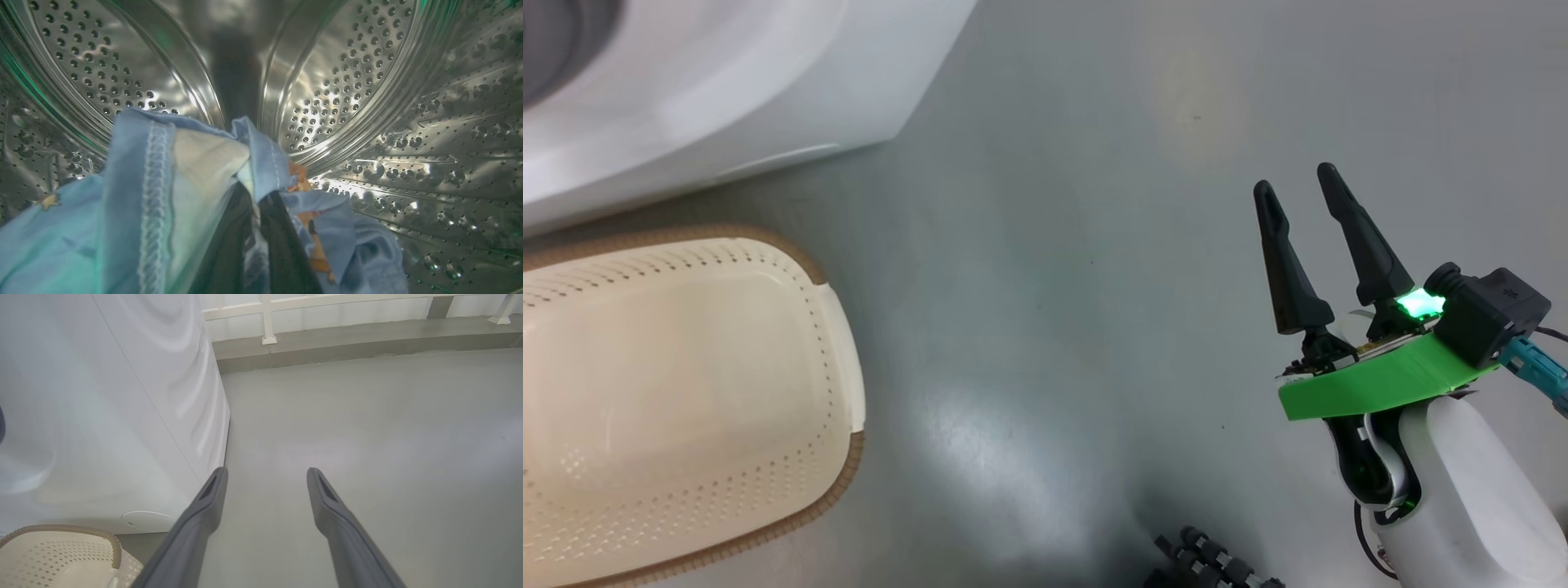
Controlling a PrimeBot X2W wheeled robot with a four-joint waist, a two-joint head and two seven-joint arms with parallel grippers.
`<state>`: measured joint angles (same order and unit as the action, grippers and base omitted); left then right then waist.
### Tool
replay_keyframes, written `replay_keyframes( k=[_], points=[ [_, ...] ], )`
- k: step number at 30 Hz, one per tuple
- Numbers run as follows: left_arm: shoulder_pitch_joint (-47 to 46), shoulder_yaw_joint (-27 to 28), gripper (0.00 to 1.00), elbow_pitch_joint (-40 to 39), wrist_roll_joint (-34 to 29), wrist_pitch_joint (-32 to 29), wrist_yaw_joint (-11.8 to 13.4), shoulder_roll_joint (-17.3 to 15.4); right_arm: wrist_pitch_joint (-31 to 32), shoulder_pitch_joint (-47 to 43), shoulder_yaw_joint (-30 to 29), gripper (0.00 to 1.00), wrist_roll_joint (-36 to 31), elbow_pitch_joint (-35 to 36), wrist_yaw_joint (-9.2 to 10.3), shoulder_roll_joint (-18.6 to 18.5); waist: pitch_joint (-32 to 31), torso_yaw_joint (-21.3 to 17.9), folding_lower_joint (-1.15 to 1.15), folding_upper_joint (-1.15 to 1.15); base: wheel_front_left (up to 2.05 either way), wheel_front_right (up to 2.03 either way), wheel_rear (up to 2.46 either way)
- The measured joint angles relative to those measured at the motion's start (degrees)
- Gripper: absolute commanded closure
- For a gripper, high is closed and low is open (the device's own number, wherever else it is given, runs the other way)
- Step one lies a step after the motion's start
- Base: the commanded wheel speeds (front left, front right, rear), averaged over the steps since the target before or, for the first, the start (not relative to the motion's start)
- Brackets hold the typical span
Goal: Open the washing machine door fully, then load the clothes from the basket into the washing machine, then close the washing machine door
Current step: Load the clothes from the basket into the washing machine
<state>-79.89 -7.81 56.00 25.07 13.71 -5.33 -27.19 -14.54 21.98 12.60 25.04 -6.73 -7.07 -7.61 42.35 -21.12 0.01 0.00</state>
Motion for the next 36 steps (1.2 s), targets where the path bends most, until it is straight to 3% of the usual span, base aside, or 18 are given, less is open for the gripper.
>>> replay_keyframes(
  k=[2, 5, 6, 7, 14, 15, 23, 36],
  points=[
    [-1.1, -0.6, 1.0, 1.8, -0.2, -0.1, -0.2, -0.1, 0.0, 0.0, -0.1, 0.0, 0.0, 0.0, 0.0, 0.0, 0.6, -0.2, 0.0, 0.0, 0.0, 0.0, 0.0],
    [-2.6, -1.2, 0.48, 5.3, 0.1, -3.2, -0.7, 0.0, 0.0, 0.0, -0.1, 0.0, -0.4, 0.0, 0.0, 0.1, 0.9, -0.2, 0.0, 0.0, 0.0, 0.0, 0.0],
    [-3.3, -1.6, 0.04, 6.4, 0.1, -5.0, -0.7, 0.0, 0.0, 0.0, -0.1, 0.0, -0.4, 0.0, 0.0, 0.2, 0.8, -0.1, 0.0, 0.0, 0.0, 0.0, 0.0],
    [-4.1, -2.0, 0.0, 7.6, 0.1, -7.3, -0.8, 0.0, 0.0, 0.1, -0.1, 0.0, -0.4, 0.0, 0.0, 0.3, 0.6, 0.0, -0.01, 0.0, 0.0, 0.0, 0.0],
    [-8.2, -5.4, 0.0, 14.9, 0.1, -27.3, -1.8, -0.5, 0.0, 0.1, -0.1, 0.0, -0.4, -0.2, 0.0, 0.2, -0.6, 0.5, -0.01, 0.0, 0.0, 0.0, 0.0],
    [-8.3, -5.4, 0.0, 14.9, 0.4, -27.4, -1.9, -0.6, 0.0, 0.1, -0.1, 0.0, -0.4, -0.2, 0.0, 0.2, -0.7, 0.5, -0.01, 0.0, 0.0, 0.0, 0.0],
    [-6.6, -6.5, 0.0, 10.6, 4.7, -21.6, -2.0, -0.9, 0.0, 0.2, -0.6, 0.0, -0.4, -0.3, 0.0, 0.2, -1.5, 0.9, -0.01, 0.0, 0.0, 0.0, 0.0],
    [9.1, -9.5, 0.0, 4.6, 12.8, -8.1, -2.0, -0.2, 0.0, 0.1, -1.4, 0.0, -0.4, -0.9, 0.0, -0.5, -6.6, 2.3, -0.01, 0.0, 0.0, 0.0, 0.0]
  ],
)
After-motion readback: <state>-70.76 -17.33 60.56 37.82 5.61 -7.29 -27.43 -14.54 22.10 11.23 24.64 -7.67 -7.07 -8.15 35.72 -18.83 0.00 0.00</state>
